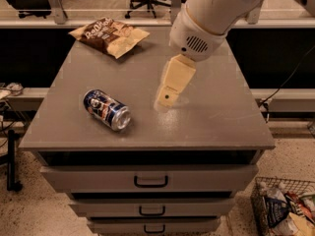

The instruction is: Place pepsi can upright

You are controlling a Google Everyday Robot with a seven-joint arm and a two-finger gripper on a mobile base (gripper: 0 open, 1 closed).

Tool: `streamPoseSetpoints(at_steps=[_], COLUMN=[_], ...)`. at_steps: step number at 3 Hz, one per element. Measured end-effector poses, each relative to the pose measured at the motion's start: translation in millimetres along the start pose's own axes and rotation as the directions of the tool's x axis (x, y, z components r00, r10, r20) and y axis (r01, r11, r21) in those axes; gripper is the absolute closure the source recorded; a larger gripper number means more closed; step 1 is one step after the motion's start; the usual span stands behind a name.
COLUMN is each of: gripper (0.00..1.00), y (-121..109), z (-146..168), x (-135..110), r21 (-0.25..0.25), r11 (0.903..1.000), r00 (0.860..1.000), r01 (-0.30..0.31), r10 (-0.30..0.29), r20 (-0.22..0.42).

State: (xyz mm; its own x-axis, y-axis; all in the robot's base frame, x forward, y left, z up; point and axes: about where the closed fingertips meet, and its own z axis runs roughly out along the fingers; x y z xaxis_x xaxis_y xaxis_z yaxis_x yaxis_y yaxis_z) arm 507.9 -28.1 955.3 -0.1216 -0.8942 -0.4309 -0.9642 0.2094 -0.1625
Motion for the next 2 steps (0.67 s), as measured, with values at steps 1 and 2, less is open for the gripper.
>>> streamPoseSetpoints(at_steps=[1, 2], gripper=[0.0, 0.0], y=[9.0, 16.1], z=[27.4, 66.7], x=[-42.8, -72.8], r21=[-0.026, -0.044], r11=[0.9996, 0.9974], r00=[0.999, 0.998], r01=[-0.006, -0.057], r10=[0.008, 0.059], r20=[0.05, 0.028])
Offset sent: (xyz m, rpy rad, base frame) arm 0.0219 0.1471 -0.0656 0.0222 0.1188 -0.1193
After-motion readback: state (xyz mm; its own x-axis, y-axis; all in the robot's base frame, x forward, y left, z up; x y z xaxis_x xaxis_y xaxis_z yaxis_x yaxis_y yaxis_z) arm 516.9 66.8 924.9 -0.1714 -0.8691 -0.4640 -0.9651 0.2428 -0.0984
